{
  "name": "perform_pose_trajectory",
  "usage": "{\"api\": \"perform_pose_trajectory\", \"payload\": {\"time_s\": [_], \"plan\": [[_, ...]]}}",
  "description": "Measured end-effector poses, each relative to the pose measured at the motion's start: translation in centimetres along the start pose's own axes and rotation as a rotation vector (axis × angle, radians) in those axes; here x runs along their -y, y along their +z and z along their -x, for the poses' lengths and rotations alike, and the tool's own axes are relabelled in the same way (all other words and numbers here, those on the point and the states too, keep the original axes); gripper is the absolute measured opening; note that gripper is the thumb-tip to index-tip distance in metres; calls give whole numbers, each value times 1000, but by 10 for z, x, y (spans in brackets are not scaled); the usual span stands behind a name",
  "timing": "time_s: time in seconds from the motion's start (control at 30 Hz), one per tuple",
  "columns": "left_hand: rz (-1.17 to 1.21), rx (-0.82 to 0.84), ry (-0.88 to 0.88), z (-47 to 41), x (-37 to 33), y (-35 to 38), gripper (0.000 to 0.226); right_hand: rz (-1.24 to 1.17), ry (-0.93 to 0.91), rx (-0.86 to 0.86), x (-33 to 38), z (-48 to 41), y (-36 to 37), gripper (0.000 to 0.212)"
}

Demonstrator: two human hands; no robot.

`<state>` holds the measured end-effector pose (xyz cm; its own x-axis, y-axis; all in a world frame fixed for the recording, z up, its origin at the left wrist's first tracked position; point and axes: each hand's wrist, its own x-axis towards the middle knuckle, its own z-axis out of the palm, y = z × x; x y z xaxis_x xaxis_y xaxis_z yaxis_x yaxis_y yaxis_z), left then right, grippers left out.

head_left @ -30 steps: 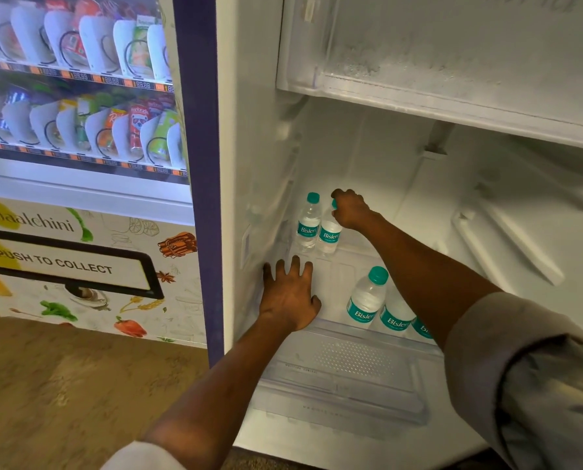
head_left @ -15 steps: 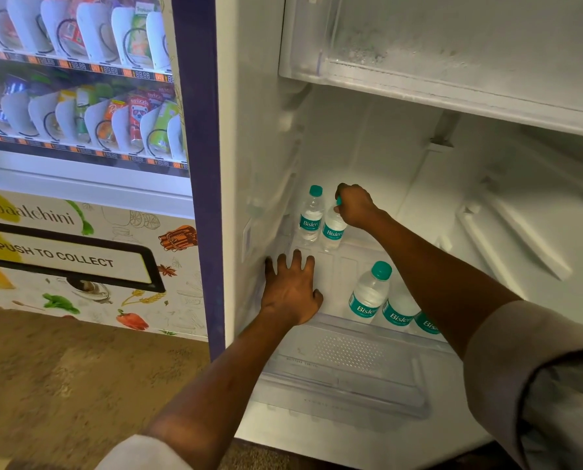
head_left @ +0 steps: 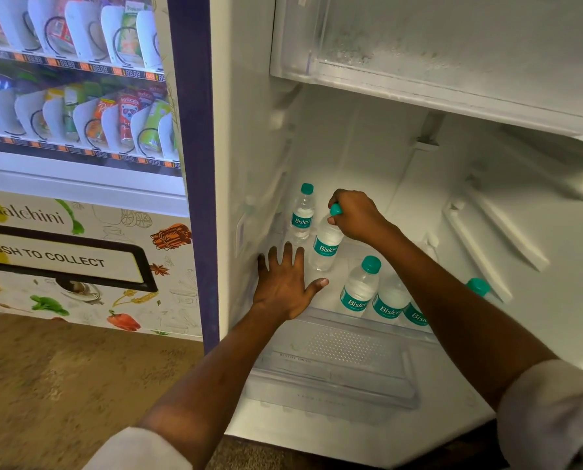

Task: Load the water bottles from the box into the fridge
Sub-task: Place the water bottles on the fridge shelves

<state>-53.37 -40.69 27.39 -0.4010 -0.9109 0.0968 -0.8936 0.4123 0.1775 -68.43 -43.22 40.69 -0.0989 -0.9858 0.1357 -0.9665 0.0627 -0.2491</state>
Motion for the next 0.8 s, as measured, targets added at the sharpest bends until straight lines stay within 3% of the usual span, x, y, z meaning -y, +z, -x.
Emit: {"api": "perform_pose_trajectory", "payload": {"time_s": [0.3, 0.8], "plan": [[124, -36, -2, 0, 6, -1, 68, -50, 5, 84, 13, 56, -2, 38], [83, -16, -13, 1, 4, -1, 68, -19, 77, 165, 26, 87, 2, 41]]}}
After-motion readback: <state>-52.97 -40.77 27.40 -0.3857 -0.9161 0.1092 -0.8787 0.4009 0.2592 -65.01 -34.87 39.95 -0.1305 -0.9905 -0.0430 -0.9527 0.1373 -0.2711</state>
